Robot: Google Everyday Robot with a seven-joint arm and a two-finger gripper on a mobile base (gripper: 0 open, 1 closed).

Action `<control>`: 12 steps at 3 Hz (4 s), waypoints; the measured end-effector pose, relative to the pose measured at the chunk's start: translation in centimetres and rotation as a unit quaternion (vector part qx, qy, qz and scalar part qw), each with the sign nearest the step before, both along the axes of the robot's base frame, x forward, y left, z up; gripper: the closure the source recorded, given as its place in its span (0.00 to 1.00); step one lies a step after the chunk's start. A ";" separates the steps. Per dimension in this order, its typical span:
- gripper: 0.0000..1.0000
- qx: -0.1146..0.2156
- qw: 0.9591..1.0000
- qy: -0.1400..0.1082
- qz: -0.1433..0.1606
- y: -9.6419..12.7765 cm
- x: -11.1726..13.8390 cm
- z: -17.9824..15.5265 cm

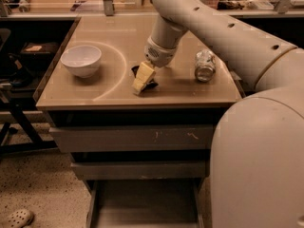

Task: Place rxbar chocolate into bottom drawer

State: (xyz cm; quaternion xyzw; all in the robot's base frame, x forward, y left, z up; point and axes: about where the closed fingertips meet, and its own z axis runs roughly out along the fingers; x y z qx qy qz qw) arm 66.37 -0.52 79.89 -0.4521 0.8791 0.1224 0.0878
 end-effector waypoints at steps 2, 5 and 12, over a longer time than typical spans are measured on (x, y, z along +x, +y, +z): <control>0.64 0.000 1.000 0.000 0.000 0.0 0.0 0.0; 1.00 0.000 1.000 0.000 0.000 0.0 0.0 0.0; 1.00 0.053 0.997 -0.045 0.026 -2.4 -4.6 4.5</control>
Offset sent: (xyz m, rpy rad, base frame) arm 0.0000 0.0000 0.0000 0.0000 0.0000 0.0000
